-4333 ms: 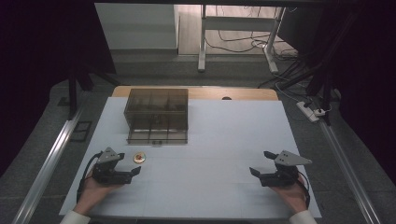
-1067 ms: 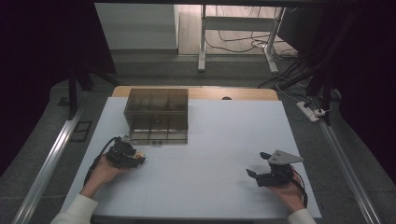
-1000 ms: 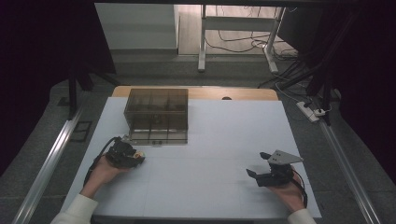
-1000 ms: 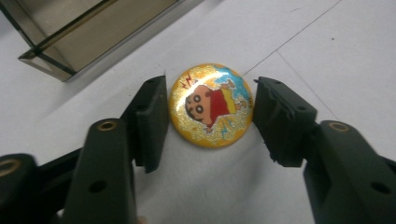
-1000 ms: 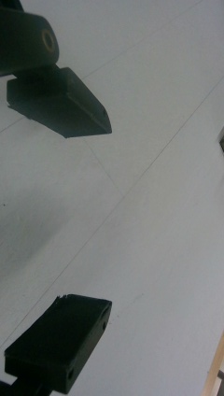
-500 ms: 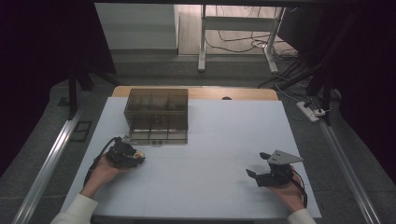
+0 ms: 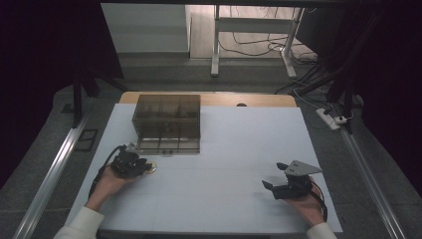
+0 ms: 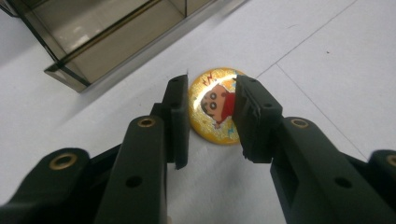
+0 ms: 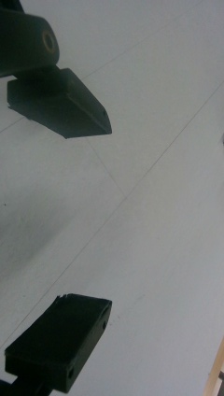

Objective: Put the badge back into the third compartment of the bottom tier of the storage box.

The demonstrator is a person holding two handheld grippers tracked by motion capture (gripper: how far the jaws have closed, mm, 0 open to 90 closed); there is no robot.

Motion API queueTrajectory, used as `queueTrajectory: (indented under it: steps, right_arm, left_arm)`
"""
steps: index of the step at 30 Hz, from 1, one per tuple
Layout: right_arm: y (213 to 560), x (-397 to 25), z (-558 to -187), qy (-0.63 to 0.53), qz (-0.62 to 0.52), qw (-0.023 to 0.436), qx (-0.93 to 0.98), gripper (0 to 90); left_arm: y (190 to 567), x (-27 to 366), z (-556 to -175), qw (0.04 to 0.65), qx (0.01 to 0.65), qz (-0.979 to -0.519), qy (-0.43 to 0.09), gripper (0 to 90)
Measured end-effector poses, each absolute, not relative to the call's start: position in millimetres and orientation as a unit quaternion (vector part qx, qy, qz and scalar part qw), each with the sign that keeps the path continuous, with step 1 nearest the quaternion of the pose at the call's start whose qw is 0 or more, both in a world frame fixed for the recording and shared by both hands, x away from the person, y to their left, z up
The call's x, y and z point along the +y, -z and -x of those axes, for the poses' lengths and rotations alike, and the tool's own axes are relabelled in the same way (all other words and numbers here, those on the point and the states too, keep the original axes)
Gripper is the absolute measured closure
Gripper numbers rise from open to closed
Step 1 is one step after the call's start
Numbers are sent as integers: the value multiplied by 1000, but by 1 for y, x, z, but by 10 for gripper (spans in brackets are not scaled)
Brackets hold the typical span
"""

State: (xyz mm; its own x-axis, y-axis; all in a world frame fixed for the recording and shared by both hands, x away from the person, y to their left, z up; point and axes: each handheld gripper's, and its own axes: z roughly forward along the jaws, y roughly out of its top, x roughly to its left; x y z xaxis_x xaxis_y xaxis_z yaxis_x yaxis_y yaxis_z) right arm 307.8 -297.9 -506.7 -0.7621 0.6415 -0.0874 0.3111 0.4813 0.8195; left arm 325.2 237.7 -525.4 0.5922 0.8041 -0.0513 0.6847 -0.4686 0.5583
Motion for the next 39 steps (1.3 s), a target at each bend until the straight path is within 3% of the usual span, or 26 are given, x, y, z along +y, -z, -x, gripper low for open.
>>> queueTrajectory:
  steps: [6,16,22,24,39]
  right_arm:
    - [507,-298,-309,-425,-287,196,836,135]
    - [507,-299,-309,-425,-287,196,836,135]
    - [507,-297,-308,-421,-286,198,838,135]
    - [507,-298,-309,-422,-286,198,837,135]
    - [507,-298,-309,-423,-288,198,836,136]
  left_arm:
    - [526,240,-333,273,452,-844,-96,392]
    - [530,228,-337,253,432,-861,-84,308]
    - [529,224,-335,242,428,-865,-98,373]
    - [529,225,-335,244,426,-865,-100,460]
    - [519,236,-329,275,441,-848,-105,463]
